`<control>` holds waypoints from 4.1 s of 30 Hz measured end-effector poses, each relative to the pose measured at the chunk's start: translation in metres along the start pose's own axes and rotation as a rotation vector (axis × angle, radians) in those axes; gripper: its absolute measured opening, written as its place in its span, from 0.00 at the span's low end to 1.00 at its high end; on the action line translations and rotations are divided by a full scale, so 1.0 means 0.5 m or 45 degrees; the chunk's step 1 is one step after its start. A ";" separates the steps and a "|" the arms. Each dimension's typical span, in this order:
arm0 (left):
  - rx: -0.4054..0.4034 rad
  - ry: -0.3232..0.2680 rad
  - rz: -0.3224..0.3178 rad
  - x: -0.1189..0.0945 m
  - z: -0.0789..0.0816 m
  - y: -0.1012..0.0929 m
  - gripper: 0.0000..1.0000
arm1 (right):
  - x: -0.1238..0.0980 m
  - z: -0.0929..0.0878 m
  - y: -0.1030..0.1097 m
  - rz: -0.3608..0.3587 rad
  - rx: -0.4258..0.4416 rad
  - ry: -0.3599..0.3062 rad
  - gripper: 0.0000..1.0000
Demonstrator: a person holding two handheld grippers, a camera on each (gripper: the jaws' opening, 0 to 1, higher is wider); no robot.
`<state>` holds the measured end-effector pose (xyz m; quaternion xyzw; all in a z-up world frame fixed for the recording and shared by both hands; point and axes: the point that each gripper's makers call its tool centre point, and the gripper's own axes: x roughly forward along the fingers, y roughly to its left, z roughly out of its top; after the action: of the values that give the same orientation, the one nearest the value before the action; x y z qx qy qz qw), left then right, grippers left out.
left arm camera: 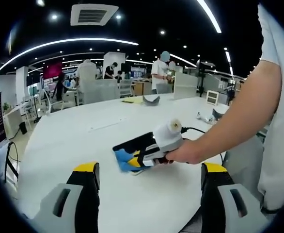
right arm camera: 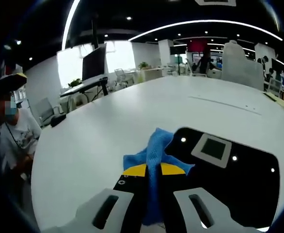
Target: Wipe the mirror surface with the cleaning cloth until all visible marks leave the cleaned area.
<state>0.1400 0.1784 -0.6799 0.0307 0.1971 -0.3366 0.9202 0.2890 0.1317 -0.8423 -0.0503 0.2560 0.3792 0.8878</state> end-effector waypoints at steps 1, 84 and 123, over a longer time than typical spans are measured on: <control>0.004 -0.002 0.007 -0.001 0.003 -0.001 0.87 | 0.001 0.000 0.000 0.005 -0.003 -0.001 0.03; 0.101 0.048 0.055 0.046 0.066 -0.067 0.87 | -0.151 -0.071 -0.130 -0.055 0.013 -0.012 0.03; 0.082 0.079 0.026 0.055 0.067 -0.048 0.99 | -0.227 -0.104 -0.230 -0.257 0.084 -0.013 0.03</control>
<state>0.1555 0.1371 -0.6578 0.0728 0.2145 -0.3324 0.9155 0.2816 -0.0379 -0.8431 -0.0446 0.2575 0.2794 0.9239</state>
